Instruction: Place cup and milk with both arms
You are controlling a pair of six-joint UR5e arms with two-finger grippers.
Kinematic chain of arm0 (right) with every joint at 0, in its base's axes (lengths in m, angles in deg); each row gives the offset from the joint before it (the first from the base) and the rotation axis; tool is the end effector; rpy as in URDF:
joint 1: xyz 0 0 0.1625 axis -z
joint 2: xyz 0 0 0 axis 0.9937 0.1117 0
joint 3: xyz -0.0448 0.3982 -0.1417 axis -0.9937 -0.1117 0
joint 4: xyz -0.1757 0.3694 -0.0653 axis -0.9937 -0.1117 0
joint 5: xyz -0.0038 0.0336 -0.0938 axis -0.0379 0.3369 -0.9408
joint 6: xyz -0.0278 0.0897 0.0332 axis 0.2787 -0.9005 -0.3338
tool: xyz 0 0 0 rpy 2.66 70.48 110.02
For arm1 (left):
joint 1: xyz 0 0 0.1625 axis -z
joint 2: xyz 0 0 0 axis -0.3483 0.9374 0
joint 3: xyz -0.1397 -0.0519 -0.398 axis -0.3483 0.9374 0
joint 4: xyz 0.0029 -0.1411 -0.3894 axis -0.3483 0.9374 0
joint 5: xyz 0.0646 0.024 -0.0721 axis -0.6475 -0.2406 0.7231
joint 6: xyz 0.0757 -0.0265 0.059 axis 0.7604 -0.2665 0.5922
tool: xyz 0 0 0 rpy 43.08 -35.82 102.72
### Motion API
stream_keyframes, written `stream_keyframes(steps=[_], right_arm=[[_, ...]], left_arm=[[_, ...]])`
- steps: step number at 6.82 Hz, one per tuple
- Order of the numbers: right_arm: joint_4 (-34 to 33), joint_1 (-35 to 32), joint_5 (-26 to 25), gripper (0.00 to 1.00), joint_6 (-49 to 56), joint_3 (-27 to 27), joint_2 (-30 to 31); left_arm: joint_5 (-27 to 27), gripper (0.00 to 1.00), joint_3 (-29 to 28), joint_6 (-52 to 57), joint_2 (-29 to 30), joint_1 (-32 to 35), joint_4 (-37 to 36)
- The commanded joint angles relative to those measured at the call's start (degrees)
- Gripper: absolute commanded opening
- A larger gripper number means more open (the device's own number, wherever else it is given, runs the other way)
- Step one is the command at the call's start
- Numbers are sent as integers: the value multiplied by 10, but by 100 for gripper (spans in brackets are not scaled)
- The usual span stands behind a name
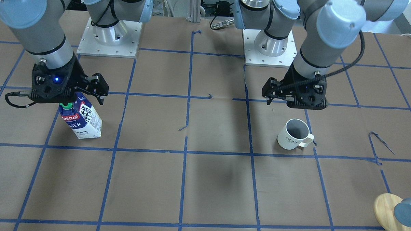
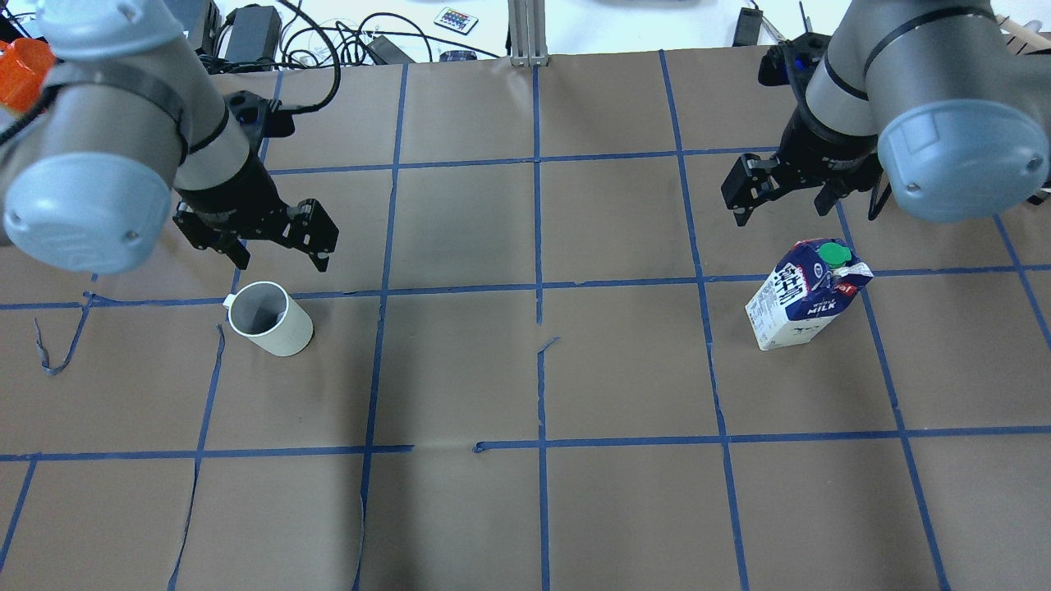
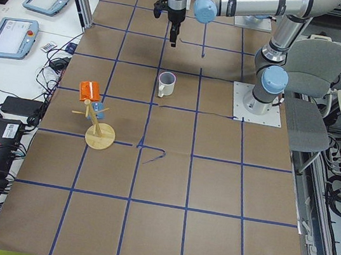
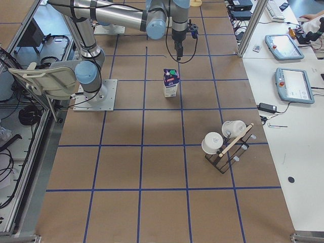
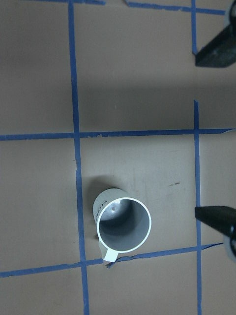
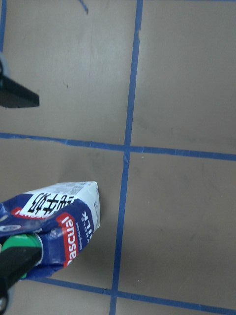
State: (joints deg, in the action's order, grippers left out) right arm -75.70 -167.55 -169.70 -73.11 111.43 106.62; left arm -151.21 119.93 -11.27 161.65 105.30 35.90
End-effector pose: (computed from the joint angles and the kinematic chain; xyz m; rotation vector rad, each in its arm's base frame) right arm 0.0801 -0.5133 0.3911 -0.1720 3.1364 -0.0196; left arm -0.0864 -0.4908 0.3577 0.1116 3.1080 0.1096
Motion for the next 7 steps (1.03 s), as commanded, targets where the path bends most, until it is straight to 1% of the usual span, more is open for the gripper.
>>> stream_keyframes(steps=[1,2,3,4,5,6,7], right_arm=[[-6,67,6,100,83,25,-3],[-11,71,6,100,83,44,-3],[-12,73,0,100,84,60,-3],[-15,73,1,100,83,63,-3],[-32,73,-1,100,85,66,-3],[-47,73,-2,96,85,72,-3],[-47,73,5,87,84,73,-7]], left_arm=[[0,100,125,82,16,-47,-148],[0,100,126,81,33,-47,-156],[-1,97,126,82,42,-47,-170],[0,73,125,82,52,-47,-177],[1,34,125,81,63,-47,-186],[1,0,125,82,66,-47,-188],[0,0,122,84,66,-47,-188]])
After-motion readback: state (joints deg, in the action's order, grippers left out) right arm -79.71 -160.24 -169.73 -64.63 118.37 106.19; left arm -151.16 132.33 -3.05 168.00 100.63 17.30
